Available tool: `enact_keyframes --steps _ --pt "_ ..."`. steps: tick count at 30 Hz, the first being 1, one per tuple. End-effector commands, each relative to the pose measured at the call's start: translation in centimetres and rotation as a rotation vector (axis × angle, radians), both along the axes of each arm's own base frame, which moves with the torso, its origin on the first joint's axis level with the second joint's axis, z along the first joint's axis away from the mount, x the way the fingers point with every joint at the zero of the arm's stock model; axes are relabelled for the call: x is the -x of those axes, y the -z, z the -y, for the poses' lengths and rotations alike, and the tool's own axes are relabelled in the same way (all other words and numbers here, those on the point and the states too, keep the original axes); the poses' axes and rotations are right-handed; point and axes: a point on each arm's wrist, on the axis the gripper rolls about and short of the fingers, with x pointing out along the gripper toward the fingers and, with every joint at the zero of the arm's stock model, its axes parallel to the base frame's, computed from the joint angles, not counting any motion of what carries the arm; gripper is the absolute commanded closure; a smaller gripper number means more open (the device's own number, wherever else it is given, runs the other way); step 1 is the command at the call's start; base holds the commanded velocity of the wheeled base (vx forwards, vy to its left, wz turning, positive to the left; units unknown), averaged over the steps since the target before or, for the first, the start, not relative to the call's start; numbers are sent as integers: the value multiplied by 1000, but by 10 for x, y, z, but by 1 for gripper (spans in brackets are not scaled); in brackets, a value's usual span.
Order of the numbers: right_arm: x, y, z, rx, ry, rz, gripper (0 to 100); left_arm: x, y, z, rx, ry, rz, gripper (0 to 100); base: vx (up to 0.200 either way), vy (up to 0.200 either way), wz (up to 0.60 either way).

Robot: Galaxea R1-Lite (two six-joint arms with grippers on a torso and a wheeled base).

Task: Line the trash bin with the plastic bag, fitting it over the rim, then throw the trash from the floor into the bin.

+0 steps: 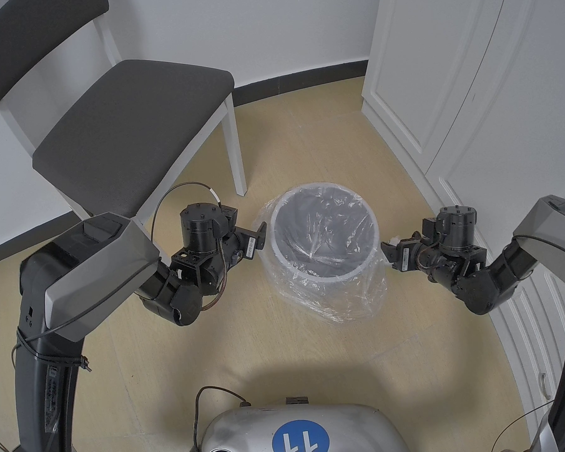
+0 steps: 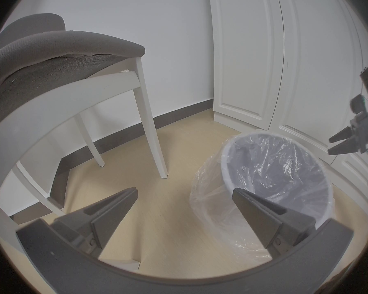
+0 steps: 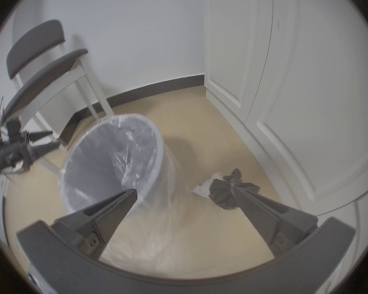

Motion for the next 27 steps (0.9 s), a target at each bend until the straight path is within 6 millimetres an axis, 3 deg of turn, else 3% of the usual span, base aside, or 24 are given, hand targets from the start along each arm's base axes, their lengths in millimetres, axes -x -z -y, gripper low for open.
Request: enact_keyframes --steps 1,8,13,27 --pt "37 -6 19 138 -78 -37 0 1 0 1 0 0 1 0 0 0 0" --pt "63 28 19 293 -255 -73 0 2 2 3 -3 5 -6 0 0 0 0" --pt "58 58 9 312 -294 -137 0 3 3 3 -4 5 -7 0 0 0 0" --pt "40 104 7 324 -296 -222 0 3 1 3 -6 4 -4 0 0 0 0"
